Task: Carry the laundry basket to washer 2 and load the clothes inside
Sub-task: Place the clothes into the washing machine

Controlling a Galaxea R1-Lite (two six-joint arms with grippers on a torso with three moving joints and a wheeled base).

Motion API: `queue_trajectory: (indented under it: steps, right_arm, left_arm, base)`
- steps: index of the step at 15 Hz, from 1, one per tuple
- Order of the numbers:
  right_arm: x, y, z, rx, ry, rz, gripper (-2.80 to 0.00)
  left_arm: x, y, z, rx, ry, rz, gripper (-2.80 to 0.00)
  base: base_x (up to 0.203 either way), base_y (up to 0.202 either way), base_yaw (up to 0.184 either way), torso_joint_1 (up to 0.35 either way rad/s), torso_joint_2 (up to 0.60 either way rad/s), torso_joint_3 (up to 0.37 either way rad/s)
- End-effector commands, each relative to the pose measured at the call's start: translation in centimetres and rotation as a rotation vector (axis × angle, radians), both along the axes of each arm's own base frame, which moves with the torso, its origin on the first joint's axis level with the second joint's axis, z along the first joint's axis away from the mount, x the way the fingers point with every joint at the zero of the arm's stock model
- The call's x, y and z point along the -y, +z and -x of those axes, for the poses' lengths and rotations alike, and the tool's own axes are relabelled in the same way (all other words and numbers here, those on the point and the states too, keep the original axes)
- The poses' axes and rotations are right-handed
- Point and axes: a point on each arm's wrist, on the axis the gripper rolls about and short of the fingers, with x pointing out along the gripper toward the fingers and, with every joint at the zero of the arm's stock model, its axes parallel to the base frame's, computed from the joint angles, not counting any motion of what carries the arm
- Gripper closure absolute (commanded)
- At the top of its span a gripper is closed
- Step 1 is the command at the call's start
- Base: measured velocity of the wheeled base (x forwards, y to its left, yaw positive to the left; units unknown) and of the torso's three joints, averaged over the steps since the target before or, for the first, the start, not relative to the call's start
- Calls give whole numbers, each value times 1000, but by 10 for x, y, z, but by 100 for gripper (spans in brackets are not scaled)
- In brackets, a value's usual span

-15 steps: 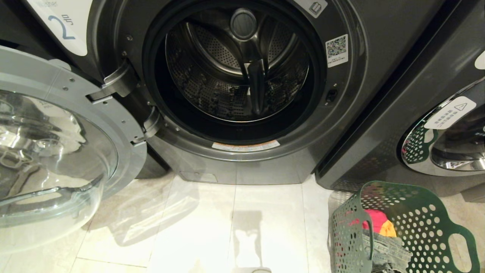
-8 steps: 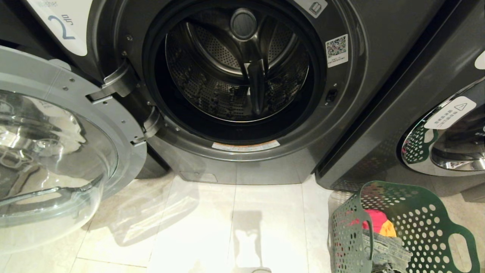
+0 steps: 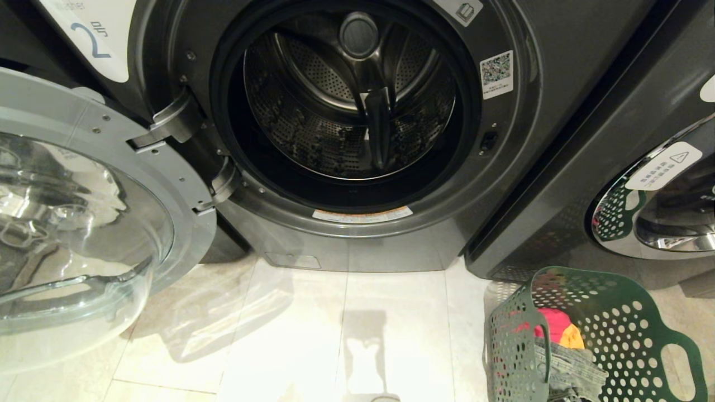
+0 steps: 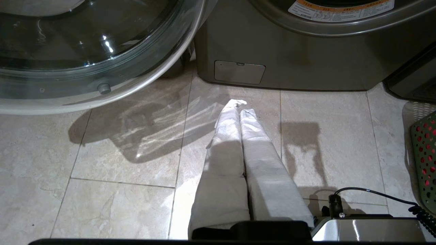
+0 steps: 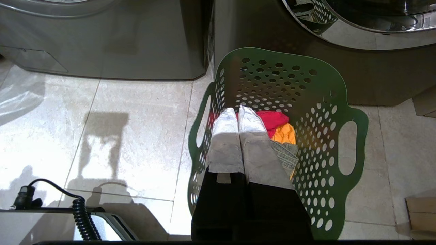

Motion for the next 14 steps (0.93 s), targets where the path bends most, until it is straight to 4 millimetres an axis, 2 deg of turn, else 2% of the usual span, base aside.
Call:
queue_trajectory:
  steps: [1,14]
  right_arm:
    - [0,0,0,1,-2,0,0]
    - [0,0,0,1,-1,0,0]
  left_arm:
    - [0,-2,-1,-4,0,1,0]
    - [0,-2,-1,-3,0,2,0]
  base:
    - [0,0,0,0,0,0]
    - [0,0,0,0,0,0]
